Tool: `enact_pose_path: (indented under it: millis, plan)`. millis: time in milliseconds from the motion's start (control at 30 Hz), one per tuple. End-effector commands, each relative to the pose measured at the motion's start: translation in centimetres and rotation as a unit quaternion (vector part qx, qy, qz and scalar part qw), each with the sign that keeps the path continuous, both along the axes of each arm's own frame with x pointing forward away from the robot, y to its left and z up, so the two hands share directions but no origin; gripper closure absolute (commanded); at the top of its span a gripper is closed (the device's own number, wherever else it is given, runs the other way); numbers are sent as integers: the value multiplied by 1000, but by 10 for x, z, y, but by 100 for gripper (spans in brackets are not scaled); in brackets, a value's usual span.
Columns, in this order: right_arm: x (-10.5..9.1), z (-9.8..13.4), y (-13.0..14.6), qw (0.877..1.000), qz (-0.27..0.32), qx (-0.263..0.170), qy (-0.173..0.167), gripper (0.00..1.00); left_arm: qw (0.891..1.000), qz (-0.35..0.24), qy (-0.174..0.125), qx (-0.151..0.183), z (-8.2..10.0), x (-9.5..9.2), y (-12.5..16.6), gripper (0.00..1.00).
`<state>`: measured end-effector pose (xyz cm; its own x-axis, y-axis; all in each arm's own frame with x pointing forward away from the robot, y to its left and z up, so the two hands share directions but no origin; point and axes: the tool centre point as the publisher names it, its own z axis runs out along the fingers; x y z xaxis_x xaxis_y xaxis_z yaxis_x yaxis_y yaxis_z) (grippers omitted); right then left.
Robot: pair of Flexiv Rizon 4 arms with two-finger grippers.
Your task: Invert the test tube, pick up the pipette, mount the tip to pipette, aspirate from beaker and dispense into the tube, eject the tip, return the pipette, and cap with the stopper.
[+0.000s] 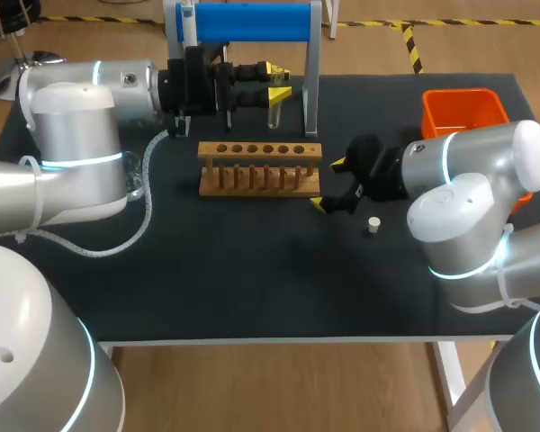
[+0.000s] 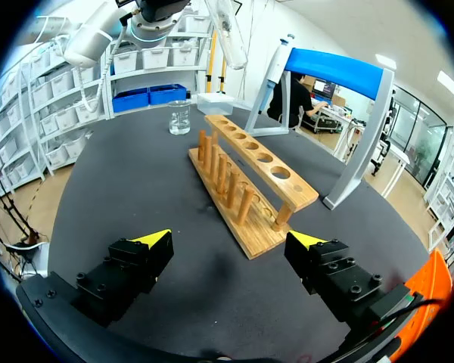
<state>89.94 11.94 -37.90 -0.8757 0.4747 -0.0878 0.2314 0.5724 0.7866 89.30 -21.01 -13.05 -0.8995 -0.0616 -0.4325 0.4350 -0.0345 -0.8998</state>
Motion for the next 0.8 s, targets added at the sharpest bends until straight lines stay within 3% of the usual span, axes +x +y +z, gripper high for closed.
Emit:
enact_pose_path:
  millis: [33, 267, 400, 533, 800]
  plan:
    - [0, 2, 0, 1000, 1, -2, 2, 0, 1000, -8, 17, -8, 2, 2, -2, 100]
    - [0, 2, 0, 1000, 1, -2, 2, 0, 994, 9, 104, 3, 0, 12, -7, 100]
    - [0, 2, 0, 1000, 1, -2, 2, 0, 987, 15, 153, 37, -2, 18, -9, 100]
    - [0, 2, 0, 1000, 1, -2, 2, 0, 977, 27, 207, 37, -3, 24, -12, 100]
    - [0, 2, 0, 1000, 1, -2, 2, 0, 977, 27, 207, 37, -3, 24, -12, 100]
